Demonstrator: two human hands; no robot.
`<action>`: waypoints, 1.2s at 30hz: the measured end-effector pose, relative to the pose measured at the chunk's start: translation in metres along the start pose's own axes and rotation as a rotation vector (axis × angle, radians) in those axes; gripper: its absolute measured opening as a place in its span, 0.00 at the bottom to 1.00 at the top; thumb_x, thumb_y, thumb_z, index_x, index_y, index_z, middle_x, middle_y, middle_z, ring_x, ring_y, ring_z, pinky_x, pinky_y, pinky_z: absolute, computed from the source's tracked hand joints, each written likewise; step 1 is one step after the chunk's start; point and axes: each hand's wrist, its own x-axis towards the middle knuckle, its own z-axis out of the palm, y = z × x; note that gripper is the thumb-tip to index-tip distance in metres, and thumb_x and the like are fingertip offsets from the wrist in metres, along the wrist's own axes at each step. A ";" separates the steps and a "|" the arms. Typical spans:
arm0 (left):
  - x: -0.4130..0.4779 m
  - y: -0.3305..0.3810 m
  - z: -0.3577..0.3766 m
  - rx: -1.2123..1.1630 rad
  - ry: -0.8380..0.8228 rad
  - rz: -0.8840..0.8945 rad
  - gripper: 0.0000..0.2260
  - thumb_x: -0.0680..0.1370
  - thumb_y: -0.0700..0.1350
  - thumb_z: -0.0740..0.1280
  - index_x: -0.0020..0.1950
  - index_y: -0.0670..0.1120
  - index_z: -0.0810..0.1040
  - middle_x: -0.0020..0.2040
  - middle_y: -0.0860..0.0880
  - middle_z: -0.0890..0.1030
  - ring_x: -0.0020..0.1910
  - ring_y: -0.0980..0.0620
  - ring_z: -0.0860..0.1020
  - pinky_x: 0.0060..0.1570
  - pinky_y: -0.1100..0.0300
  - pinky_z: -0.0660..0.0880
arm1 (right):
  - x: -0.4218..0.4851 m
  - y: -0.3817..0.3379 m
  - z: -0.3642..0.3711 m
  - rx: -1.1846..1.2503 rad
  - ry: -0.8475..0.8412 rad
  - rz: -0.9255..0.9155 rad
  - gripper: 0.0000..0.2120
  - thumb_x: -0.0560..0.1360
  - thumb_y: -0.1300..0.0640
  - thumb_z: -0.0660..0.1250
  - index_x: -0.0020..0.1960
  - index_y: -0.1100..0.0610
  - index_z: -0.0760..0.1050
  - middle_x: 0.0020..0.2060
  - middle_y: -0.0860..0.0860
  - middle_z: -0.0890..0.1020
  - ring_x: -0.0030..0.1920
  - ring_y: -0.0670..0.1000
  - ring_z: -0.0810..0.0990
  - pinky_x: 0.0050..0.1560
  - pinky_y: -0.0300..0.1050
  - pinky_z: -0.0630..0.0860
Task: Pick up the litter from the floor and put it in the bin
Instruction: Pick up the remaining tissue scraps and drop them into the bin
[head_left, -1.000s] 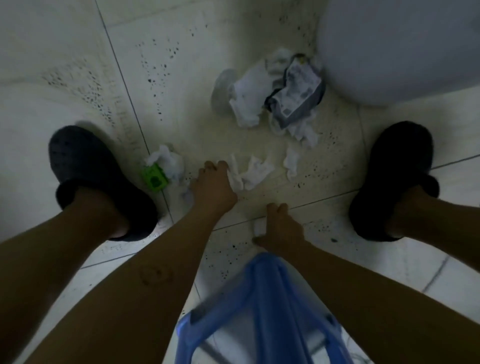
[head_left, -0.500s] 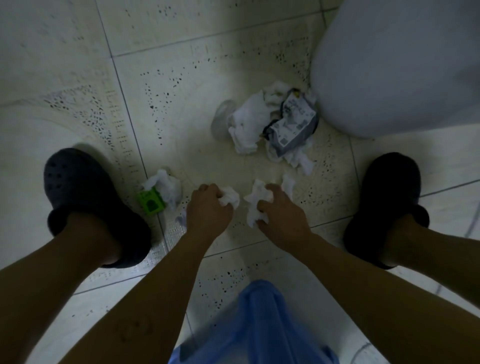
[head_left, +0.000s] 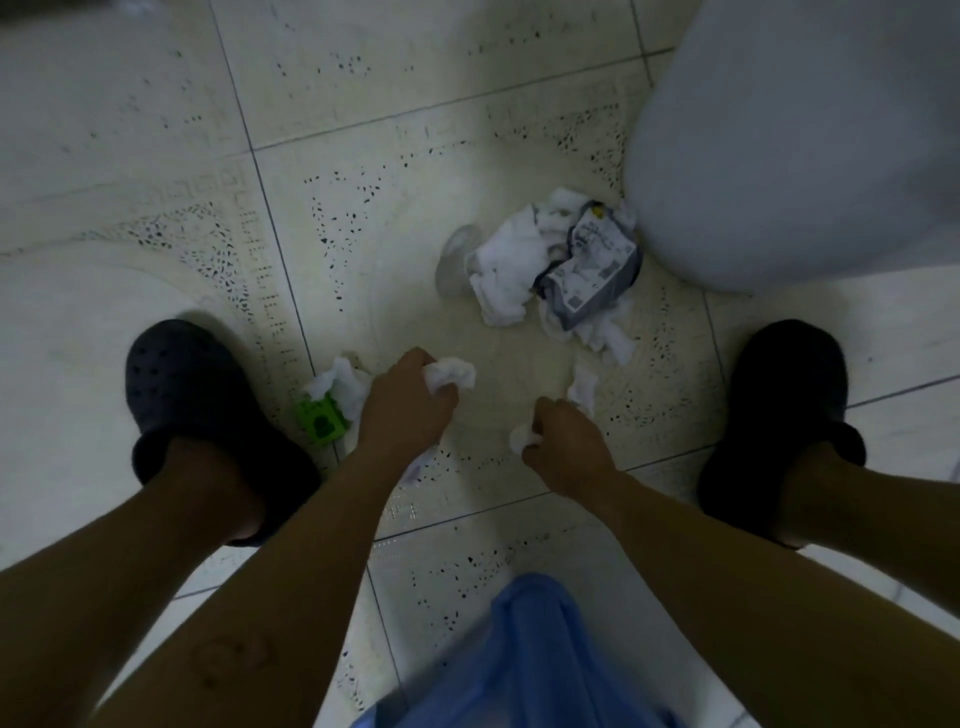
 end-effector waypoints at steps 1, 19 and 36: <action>0.001 0.006 -0.005 0.019 -0.002 0.028 0.05 0.76 0.47 0.66 0.45 0.47 0.72 0.36 0.52 0.75 0.36 0.52 0.74 0.30 0.64 0.66 | -0.002 -0.002 -0.008 0.046 0.021 0.014 0.12 0.73 0.59 0.66 0.37 0.56 0.63 0.35 0.52 0.71 0.36 0.52 0.71 0.32 0.40 0.61; -0.099 0.187 -0.160 0.141 0.295 0.303 0.15 0.75 0.58 0.65 0.43 0.45 0.75 0.41 0.46 0.80 0.40 0.46 0.77 0.37 0.59 0.70 | -0.119 -0.108 -0.255 0.136 0.454 -0.280 0.16 0.72 0.49 0.67 0.34 0.56 0.66 0.31 0.52 0.72 0.33 0.49 0.70 0.33 0.41 0.64; -0.128 0.361 -0.109 0.159 0.258 0.473 0.16 0.72 0.58 0.65 0.40 0.45 0.79 0.36 0.48 0.81 0.39 0.46 0.79 0.34 0.59 0.68 | -0.180 0.011 -0.402 0.222 0.738 -0.136 0.15 0.70 0.48 0.68 0.29 0.54 0.71 0.29 0.52 0.77 0.36 0.54 0.76 0.34 0.43 0.66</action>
